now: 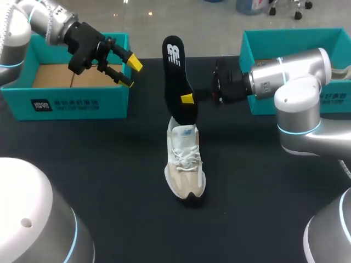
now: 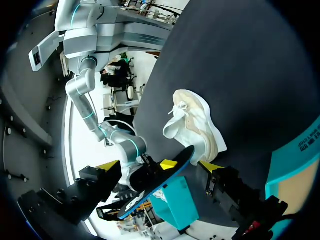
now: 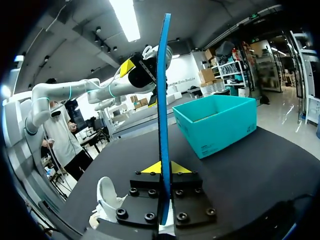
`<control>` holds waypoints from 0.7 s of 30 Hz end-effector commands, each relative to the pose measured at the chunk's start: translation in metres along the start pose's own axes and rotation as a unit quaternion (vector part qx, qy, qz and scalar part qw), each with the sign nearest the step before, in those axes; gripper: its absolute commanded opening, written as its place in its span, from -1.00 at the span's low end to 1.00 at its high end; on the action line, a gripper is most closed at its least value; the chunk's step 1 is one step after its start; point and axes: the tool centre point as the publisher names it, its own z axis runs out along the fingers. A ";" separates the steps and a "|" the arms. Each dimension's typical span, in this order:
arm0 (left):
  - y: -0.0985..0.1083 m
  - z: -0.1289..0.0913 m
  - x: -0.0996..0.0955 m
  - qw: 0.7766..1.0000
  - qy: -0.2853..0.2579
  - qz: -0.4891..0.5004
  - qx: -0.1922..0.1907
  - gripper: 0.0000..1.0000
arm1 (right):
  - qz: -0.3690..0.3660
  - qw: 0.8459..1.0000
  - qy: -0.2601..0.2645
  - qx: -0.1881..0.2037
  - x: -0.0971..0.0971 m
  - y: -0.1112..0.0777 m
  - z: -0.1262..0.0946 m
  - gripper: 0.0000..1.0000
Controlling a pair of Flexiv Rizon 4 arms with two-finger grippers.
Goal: Take the shoe out of the shoebox, open the shoe tongue, remove and reinsert the insole, then place the shoe into the shoebox
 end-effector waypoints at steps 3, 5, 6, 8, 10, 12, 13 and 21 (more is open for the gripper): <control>0.000 -0.001 0.000 1.000 0.002 0.001 0.001 1.00 | 0.020 1.000 0.004 -0.013 -0.003 -0.010 0.009 -1.00; 0.000 -0.001 0.000 1.000 0.002 0.001 0.001 1.00 | 0.021 1.000 0.005 -0.017 -0.003 -0.011 0.011 -1.00; 0.000 -0.001 0.000 1.000 0.002 0.001 0.001 1.00 | 0.022 1.000 0.005 -0.017 -0.002 -0.011 0.011 -1.00; 0.000 -0.001 0.000 1.000 0.002 0.001 0.001 1.00 | 0.023 1.000 0.006 -0.019 -0.002 -0.012 0.013 -1.00; 0.000 -0.001 0.000 1.000 0.002 0.001 0.001 1.00 | 0.029 0.999 0.005 -0.023 -0.001 -0.014 0.014 -1.00; 0.000 -0.001 0.000 1.000 0.002 0.001 0.001 1.00 | 0.037 0.999 0.004 -0.021 -0.001 -0.016 0.016 -1.00; 0.000 -0.001 0.000 1.000 0.002 0.001 0.001 1.00 | 0.036 0.999 0.004 -0.022 -0.001 -0.017 0.017 -1.00; 0.000 -0.001 0.000 1.000 0.002 0.001 0.001 1.00 | 0.040 0.999 0.007 -0.026 0.001 -0.024 0.021 -1.00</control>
